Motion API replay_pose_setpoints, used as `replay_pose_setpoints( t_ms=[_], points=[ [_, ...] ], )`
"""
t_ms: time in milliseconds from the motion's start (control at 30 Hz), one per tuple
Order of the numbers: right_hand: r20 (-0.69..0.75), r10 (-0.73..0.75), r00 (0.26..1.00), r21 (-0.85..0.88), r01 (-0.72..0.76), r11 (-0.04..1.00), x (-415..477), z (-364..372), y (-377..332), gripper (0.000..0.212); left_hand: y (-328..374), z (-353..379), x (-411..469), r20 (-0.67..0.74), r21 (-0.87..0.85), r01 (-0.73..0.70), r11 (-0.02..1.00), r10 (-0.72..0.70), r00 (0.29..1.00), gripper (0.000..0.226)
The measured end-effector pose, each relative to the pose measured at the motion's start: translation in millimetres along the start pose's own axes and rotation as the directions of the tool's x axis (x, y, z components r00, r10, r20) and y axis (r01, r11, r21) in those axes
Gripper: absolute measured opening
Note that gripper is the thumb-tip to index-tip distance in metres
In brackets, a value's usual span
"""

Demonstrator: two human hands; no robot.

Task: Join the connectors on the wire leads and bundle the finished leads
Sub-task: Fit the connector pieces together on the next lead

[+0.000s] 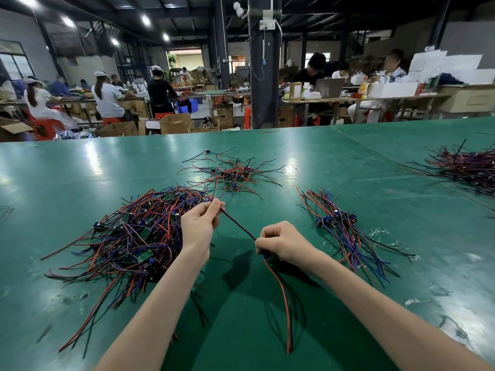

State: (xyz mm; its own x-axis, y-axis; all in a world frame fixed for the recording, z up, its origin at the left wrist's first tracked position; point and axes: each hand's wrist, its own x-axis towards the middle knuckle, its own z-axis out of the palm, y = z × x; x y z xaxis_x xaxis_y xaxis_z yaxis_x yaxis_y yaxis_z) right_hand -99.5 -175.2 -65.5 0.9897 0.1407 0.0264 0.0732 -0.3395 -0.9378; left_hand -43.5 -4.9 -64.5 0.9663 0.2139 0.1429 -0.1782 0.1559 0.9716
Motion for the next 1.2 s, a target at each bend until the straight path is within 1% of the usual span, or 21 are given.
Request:
replay_pose_setpoints(
  t_ms=[67, 100, 167, 200, 233, 267, 333, 400, 433, 467, 500, 533, 567, 633, 767, 900, 1067, 1200],
  points=[
    [0.029, -0.013, 0.999, 0.029, 0.012, 1.0, -1, 1, -2, 0.024, -4, -2, 0, -0.036, 0.177, -0.134, 0.975, 0.143, 0.989, 0.018],
    [0.048, -0.02, 0.999, 0.042, 0.018, 0.999, -2, 2, -2, 0.024, -5, -3, 1, -0.034, 0.261, -0.193, 0.946, 0.209, 0.977, 0.018],
    [0.083, -0.03, 0.996, 0.053, 0.026, 0.998, -2, 3, -3, 0.026, -8, -5, 2, 0.0, 0.419, -0.314, 0.852, 0.346, 0.938, 0.018],
    [0.095, -0.033, 0.995, 0.052, 0.028, 0.998, -2, 4, -3, 0.026, -8, -5, 2, 0.02, 0.463, -0.355, 0.812, 0.391, 0.92, 0.018],
    [0.099, -0.037, 0.994, 0.048, 0.033, 0.998, -1, 4, -2, 0.027, -7, -5, 2, 0.028, 0.477, -0.366, 0.799, 0.402, 0.915, 0.018],
    [0.096, -0.042, 0.995, 0.042, 0.038, 0.998, -1, 5, -1, 0.028, -6, -5, 3, 0.023, 0.466, -0.35, 0.813, 0.384, 0.923, 0.02],
    [0.082, -0.051, 0.995, 0.032, 0.049, 0.998, 1, 4, 1, 0.028, -4, -5, 4, 0.001, 0.37, -0.265, 0.89, 0.285, 0.958, 0.022],
    [0.075, -0.048, 0.996, 0.024, 0.047, 0.999, 1, 4, 2, 0.027, 1, -2, 1, -0.016, 0.187, -0.129, 0.974, 0.134, 0.991, 0.02],
    [0.074, -0.044, 0.996, 0.024, 0.042, 0.999, 2, 4, 2, 0.026, 4, -1, 0, -0.012, 0.062, -0.045, 0.997, 0.046, 0.999, 0.019],
    [0.072, -0.038, 0.997, 0.027, 0.036, 0.999, 2, 3, 1, 0.027, 7, 1, -1, 0.01, -0.076, 0.05, 0.996, -0.049, 0.999, 0.018],
    [0.068, -0.034, 0.997, 0.03, 0.032, 0.999, 2, 2, 1, 0.026, 11, 2, -1, 0.049, -0.203, 0.15, 0.968, -0.143, 0.989, 0.018],
    [0.061, -0.033, 0.998, 0.032, 0.032, 0.999, 2, 2, 1, 0.026, 14, 3, -1, 0.099, -0.296, 0.244, 0.923, -0.225, 0.969, 0.018],
    [0.055, -0.035, 0.998, 0.032, 0.033, 0.999, 2, 1, 1, 0.026, 17, 3, -1, 0.144, -0.349, 0.317, 0.882, -0.284, 0.948, 0.019],
    [0.048, -0.031, 0.998, 0.019, 0.031, 0.999, 2, 0, 1, 0.025, 16, 3, -2, 0.184, -0.379, 0.376, 0.846, -0.329, 0.926, 0.018],
    [0.018, -0.006, 1.0, 0.006, 0.006, 1.0, 0, 2, 3, 0.025, 7, 7, -4, 0.151, -0.38, 0.331, 0.864, -0.295, 0.943, 0.016],
    [-0.065, 0.004, 0.998, 0.065, 0.001, 0.998, 3, 3, 1, 0.025, 2, 7, -3, 0.203, -0.335, 0.338, 0.88, -0.283, 0.937, 0.017],
    [-0.183, 0.05, 0.982, 0.131, -0.026, 0.991, 5, -1, 2, 0.023, -1, 11, -5, 0.186, -0.264, 0.397, 0.879, -0.358, 0.915, 0.012],
    [-0.228, 0.079, 0.971, 0.185, -0.037, 0.982, 6, -4, 1, 0.021, -2, 11, -7, 0.191, -0.253, 0.389, 0.886, -0.348, 0.918, 0.003]
  ],
)
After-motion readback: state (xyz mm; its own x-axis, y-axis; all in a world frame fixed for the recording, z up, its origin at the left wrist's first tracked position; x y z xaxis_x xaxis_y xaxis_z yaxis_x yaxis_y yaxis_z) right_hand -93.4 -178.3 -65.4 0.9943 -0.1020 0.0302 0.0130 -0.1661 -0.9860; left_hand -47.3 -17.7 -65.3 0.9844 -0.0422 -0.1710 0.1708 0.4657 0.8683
